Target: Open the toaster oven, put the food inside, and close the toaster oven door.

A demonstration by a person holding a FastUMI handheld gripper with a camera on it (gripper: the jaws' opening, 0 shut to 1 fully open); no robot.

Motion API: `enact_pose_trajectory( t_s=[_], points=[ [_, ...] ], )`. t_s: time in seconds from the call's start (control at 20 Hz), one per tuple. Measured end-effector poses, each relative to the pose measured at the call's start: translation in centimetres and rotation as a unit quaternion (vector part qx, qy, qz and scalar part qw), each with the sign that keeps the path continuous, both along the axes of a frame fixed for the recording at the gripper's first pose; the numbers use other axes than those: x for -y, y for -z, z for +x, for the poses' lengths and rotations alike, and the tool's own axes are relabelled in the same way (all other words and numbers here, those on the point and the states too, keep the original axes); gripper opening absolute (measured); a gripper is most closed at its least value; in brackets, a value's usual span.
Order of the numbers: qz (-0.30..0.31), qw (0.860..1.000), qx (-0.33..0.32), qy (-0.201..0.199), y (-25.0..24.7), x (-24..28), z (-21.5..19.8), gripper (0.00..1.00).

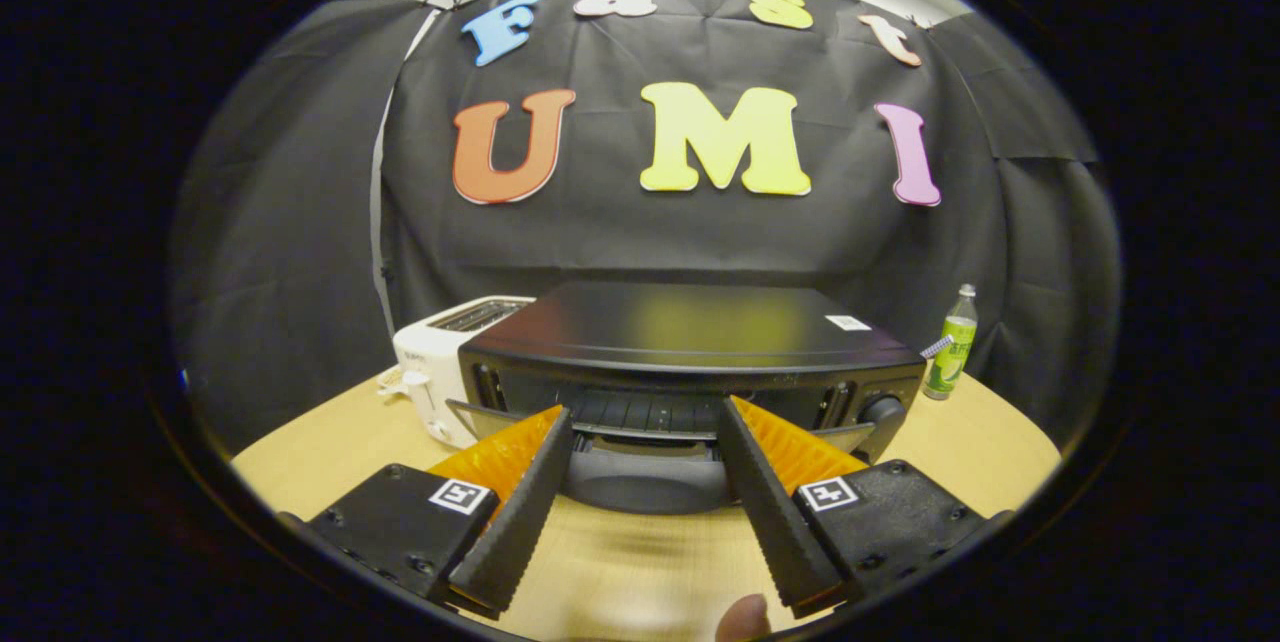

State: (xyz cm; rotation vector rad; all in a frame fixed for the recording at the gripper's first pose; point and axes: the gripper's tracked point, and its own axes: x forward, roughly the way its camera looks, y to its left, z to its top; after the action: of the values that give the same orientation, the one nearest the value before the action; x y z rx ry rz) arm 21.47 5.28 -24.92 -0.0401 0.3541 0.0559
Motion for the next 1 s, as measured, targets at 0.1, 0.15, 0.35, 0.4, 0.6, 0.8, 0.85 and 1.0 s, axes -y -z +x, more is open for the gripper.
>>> enact_pose_trajectory(
  t_s=[0.1, 0.15, 0.35, 0.4, 0.6, 0.8, 0.85, 1.0],
  points=[
    [0.007, 1.0, -0.026, 0.0, 1.1, 0.0, -1.8, 0.97],
    [0.015, 0.999, -0.033, -0.002, 1.5, -0.1, -2.9, 0.97],
    [0.011, 0.998, -0.058, 0.001, 3.4, -0.1, -5.1, 0.96],
    [0.013, 0.997, -0.07, 0.002, 4.0, -0.1, -5.5, 0.97],
    [0.053, 0.99, -0.128, 0.007, 6.7, 0.4, -6.7, 0.96],
    [0.066, 0.992, -0.11, 0.007, 4.9, 0.5, -7.3, 0.98],
    [0.064, 0.993, -0.1, -0.001, 4.1, 0.0, -7.8, 0.99],
    [0.043, 0.996, -0.077, -0.007, 2.1, -0.7, -10.2, 1.0]
  ],
)
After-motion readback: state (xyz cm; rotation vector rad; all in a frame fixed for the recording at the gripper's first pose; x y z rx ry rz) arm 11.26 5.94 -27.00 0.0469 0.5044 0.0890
